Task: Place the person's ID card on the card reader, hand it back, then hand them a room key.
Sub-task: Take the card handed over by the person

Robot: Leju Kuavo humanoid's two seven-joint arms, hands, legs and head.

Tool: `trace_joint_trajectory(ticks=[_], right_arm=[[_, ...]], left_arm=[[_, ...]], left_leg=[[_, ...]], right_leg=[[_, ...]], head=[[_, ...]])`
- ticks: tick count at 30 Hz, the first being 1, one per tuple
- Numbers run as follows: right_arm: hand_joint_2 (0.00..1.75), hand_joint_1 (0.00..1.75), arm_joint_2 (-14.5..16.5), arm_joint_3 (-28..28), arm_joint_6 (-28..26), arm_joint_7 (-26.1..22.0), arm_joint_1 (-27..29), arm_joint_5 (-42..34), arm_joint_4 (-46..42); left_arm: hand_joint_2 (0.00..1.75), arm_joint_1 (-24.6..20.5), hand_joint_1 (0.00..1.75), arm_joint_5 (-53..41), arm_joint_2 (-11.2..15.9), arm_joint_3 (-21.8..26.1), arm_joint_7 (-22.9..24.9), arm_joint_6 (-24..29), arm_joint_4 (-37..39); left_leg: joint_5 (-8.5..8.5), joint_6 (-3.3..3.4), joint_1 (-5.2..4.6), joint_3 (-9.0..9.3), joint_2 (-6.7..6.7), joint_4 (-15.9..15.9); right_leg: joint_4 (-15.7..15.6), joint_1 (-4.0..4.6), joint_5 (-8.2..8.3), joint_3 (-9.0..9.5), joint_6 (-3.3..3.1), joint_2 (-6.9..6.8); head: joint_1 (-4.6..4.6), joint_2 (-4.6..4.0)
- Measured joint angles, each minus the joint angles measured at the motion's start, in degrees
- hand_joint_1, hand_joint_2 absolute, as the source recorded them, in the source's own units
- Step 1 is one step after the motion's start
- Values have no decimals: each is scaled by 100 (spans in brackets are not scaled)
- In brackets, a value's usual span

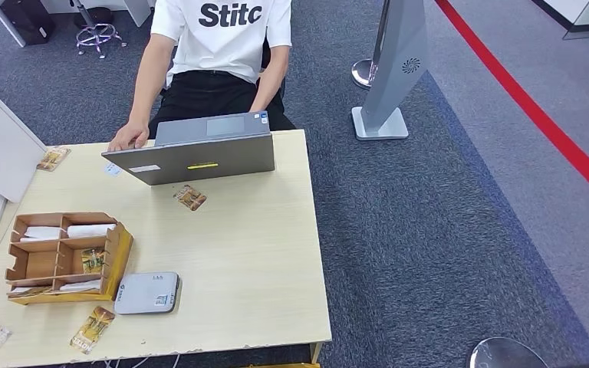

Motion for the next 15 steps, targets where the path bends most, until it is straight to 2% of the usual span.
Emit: trace_joint_trajectory(ticks=[14, 15], right_arm=[[175, 0, 110, 284, -224, -33, -224, -348, 331], [131, 0, 122, 307, -247, -35, -242, -373, 360]], left_arm=[[175, -295, 0, -1450, -223, 2482, -375, -335, 2], [175, -318, 0, -1541, -243, 2672, -402, -351, 2]], left_leg=[[0, 0, 0, 0, 0, 0], [0, 0, 0, 0, 0, 0]], right_leg=[[0, 0, 0, 0, 0, 0], [0, 0, 0, 0, 0, 0]], head=[[0, 0], [0, 0]])
